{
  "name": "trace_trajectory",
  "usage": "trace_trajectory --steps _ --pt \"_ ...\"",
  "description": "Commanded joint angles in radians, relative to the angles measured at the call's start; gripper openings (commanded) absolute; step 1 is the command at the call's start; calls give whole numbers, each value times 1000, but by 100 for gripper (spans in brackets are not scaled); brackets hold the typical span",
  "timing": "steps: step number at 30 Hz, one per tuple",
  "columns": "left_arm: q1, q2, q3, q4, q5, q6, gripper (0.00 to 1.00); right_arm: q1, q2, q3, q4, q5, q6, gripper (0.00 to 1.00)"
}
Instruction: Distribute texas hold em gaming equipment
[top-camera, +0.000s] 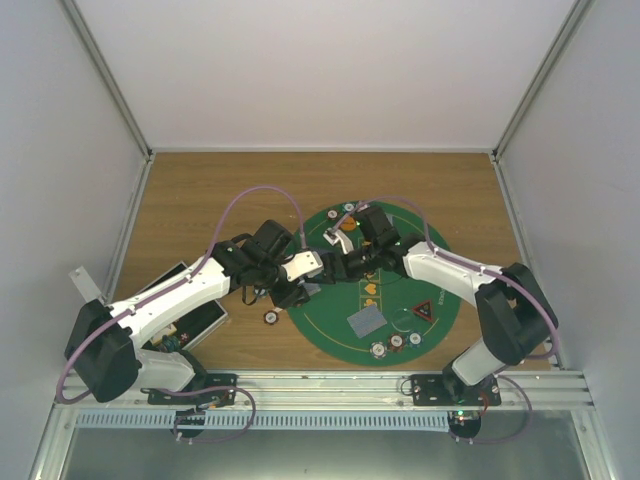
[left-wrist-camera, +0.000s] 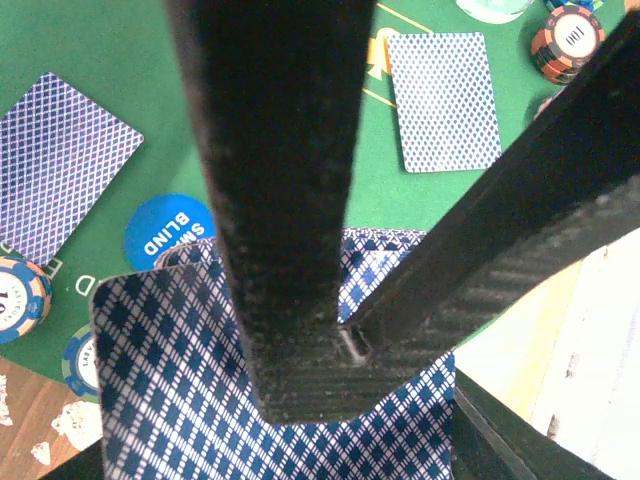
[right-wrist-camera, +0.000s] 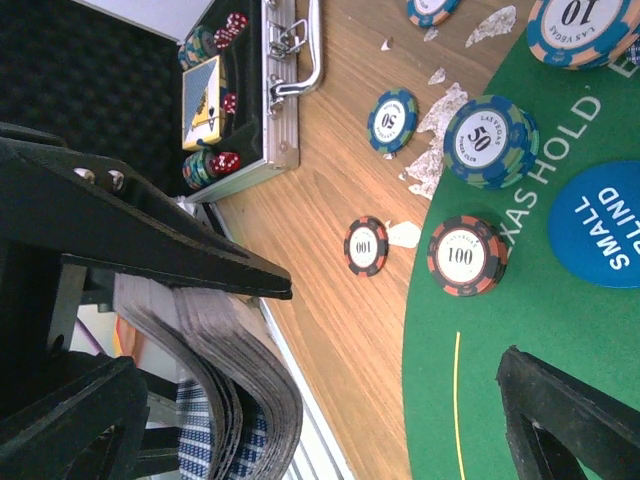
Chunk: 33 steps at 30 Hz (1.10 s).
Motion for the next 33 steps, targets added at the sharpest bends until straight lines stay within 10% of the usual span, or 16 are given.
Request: trace_trajectory --steps 1,33 --pt "-3 -21 -6 40 7 7 53 15 23 21 2 0 -39 95" --pt "-3 -15 -5 41 6 7 53 -20 -58 18 -54 -64 -100 61"
